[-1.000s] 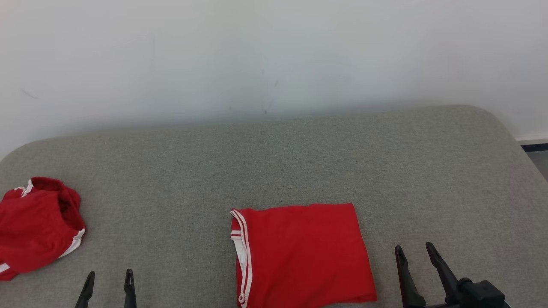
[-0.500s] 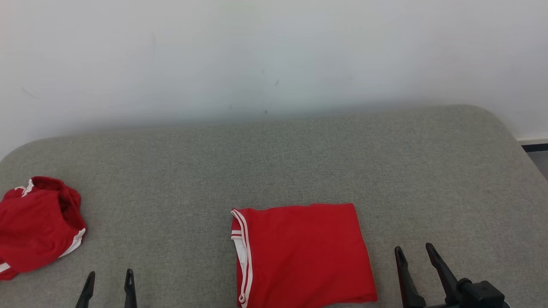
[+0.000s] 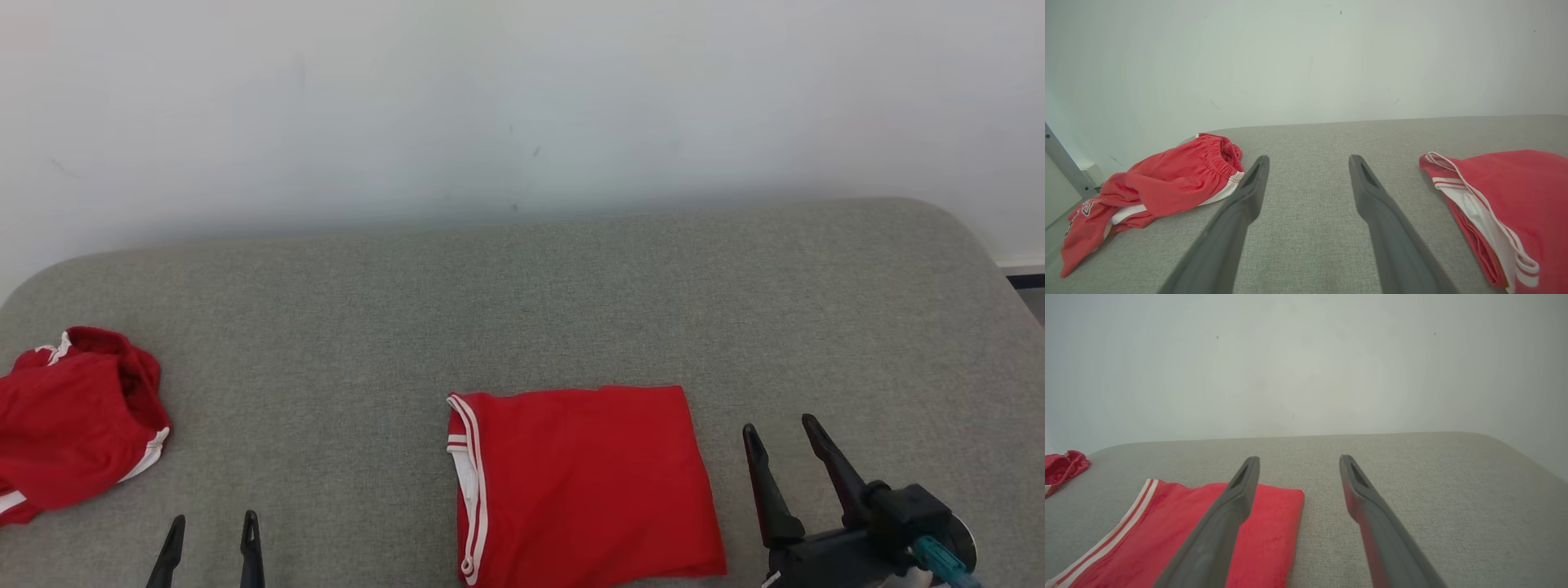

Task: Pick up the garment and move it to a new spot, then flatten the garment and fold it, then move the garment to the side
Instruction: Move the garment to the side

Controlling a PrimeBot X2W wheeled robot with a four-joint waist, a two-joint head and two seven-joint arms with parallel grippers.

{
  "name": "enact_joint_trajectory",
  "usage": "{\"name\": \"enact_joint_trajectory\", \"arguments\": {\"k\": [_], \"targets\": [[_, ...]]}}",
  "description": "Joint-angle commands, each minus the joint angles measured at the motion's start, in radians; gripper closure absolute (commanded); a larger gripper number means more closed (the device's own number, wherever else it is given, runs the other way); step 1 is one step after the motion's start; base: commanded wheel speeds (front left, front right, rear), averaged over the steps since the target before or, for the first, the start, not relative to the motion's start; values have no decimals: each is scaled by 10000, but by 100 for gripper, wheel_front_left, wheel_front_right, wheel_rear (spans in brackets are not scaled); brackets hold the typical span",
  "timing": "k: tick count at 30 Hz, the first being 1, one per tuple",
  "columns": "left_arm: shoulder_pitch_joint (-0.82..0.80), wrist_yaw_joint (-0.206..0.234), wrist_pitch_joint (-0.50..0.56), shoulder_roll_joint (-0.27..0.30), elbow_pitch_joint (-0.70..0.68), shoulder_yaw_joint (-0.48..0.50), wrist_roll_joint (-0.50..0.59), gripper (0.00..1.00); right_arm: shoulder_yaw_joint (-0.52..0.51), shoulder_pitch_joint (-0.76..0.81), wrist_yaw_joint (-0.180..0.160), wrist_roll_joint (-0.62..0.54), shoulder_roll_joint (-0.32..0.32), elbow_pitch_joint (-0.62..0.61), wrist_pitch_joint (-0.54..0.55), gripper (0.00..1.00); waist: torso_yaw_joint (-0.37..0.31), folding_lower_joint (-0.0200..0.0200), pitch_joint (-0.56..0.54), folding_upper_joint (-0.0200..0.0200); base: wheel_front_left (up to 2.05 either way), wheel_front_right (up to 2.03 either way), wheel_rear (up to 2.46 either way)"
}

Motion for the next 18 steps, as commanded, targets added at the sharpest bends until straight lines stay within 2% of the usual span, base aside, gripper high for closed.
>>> {"name": "enact_joint_trajectory", "arguments": {"k": [1, 11, 18], "targets": [[-110, -6, -31, -30, 7, -23, 52, 0, 244, -412, -24, 54, -228, 358, -43, 0, 89, 0, 58, -1, 0, 0, 0], [-476, -16, -31, -78, 125, -431, 130, 0, 1587, -2787, -24, 693, -616, 3648, 808, 0, 588, 0, 438, -1, 0, 0, 0], [-806, -36, -31, -89, 189, -614, 105, 0, 2019, -3667, -24, 1234, -429, 5927, 879, 0, 860, 0, 814, -1, 0, 0, 0]]}}
